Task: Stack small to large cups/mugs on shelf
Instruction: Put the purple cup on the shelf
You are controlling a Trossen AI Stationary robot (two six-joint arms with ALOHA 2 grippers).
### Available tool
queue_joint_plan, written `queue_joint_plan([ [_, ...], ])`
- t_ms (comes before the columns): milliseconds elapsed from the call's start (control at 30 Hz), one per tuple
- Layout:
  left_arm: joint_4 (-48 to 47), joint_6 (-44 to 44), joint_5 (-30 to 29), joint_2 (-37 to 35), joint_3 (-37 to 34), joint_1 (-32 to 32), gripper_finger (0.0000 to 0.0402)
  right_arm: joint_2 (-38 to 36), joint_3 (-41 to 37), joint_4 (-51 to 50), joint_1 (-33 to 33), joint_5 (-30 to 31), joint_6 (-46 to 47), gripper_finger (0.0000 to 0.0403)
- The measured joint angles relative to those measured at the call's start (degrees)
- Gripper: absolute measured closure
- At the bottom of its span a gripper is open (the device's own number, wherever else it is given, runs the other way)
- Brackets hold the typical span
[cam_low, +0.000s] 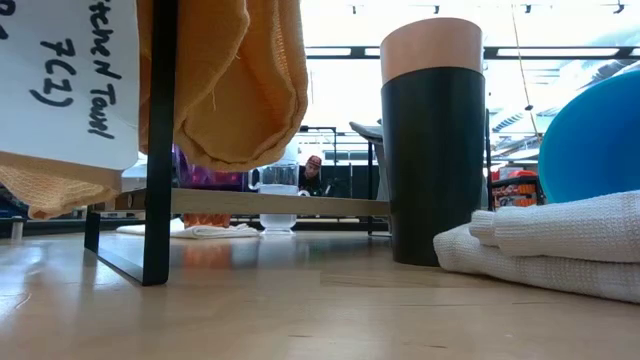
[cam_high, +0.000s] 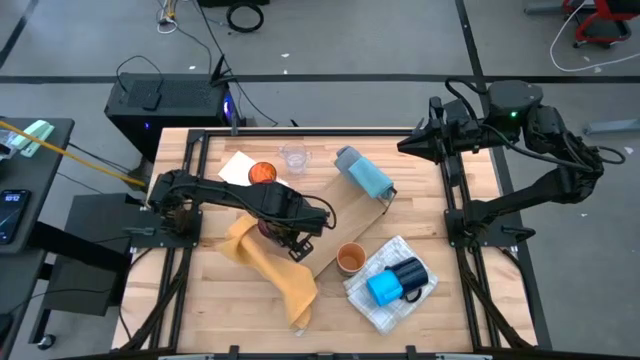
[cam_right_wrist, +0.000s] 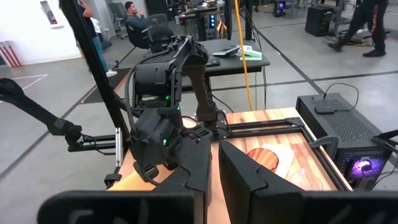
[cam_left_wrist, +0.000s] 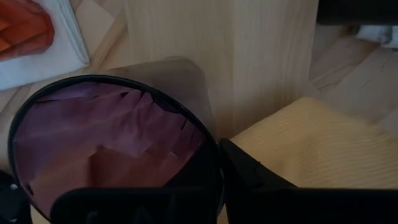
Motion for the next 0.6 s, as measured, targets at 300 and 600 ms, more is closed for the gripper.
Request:
queue_joint_plan([
  [300,-1.59,0.17,0.88,0.31,-0.09,-0.35,0.0388,0.0,0.0,0.09,0.0,-0.01,0.49,0.0362],
  [600,-0.7,0.22,1.1,0.35,-0.11,-0.35,0.0389,0.0,0.0,0.09,-0.02,0.0,0.44,0.0362],
])
